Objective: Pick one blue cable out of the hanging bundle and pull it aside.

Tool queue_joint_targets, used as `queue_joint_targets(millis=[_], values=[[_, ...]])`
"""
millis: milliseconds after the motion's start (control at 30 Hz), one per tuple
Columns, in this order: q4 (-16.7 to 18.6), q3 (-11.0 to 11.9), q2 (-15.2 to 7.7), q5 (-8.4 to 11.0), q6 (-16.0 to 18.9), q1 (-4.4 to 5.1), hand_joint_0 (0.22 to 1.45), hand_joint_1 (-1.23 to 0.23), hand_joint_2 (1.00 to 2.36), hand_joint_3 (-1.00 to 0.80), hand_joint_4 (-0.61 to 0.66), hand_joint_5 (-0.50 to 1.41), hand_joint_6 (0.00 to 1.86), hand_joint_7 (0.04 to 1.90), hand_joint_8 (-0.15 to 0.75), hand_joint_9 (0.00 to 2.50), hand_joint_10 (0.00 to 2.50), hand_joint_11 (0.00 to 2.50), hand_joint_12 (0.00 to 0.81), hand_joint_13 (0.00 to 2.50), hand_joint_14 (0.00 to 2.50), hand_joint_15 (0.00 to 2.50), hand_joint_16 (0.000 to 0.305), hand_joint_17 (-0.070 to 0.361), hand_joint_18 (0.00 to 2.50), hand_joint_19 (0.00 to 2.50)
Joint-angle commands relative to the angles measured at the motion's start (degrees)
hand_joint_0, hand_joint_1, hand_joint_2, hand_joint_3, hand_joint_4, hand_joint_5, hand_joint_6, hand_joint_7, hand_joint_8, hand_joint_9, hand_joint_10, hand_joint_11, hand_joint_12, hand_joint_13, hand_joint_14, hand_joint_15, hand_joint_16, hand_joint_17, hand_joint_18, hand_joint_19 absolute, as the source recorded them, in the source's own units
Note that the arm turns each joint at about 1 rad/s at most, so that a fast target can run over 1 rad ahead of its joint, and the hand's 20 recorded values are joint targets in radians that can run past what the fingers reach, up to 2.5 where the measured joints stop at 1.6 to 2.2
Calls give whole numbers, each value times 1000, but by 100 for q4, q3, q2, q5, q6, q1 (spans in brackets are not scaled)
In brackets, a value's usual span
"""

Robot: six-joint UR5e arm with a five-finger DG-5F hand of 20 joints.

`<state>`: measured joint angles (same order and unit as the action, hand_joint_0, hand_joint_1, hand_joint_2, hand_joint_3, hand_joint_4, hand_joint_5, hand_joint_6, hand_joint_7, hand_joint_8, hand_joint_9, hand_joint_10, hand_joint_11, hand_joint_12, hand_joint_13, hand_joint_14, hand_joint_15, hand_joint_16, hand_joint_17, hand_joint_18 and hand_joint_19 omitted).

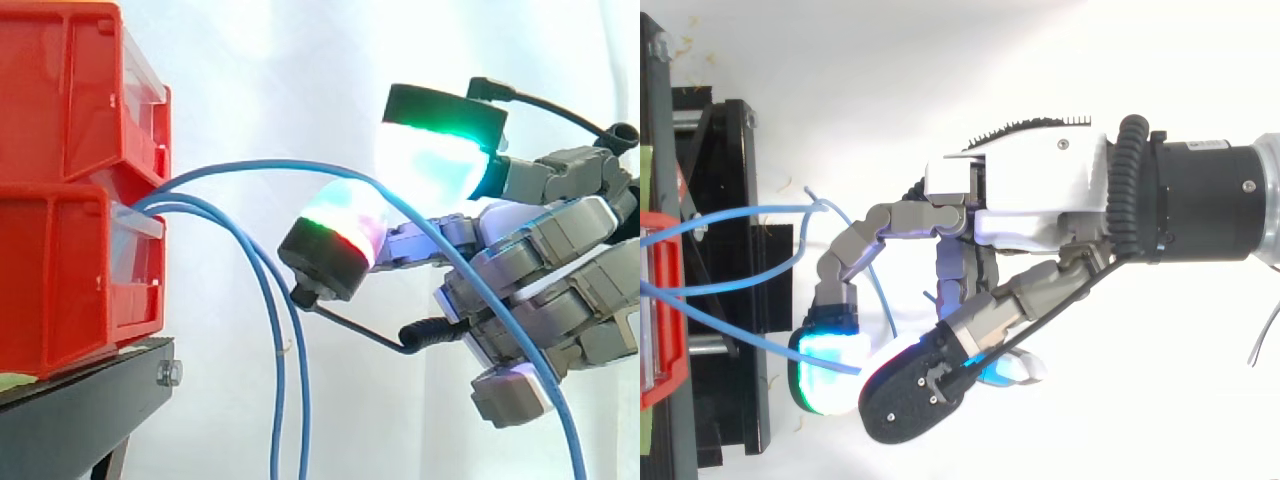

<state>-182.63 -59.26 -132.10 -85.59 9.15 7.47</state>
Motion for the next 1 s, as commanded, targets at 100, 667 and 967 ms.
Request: queue_joint_targets(millis=[100,667,967], values=[[-53,2,0,16,-142,-9,610,-847,1013,-285,-151,15,837,853,193,1650,36,1231,332,1631,25,1103,47,105,984,770],[-466,2,9,16,-863,-9,624,-821,1011,-282,-119,21,829,864,195,1569,32,1027,366,1412,26,934,50,112,945,762],[-704,2,9,69,-889,-9,619,-816,1011,-275,-130,24,823,882,182,1531,31,942,375,1305,25,872,51,115,927,751]])
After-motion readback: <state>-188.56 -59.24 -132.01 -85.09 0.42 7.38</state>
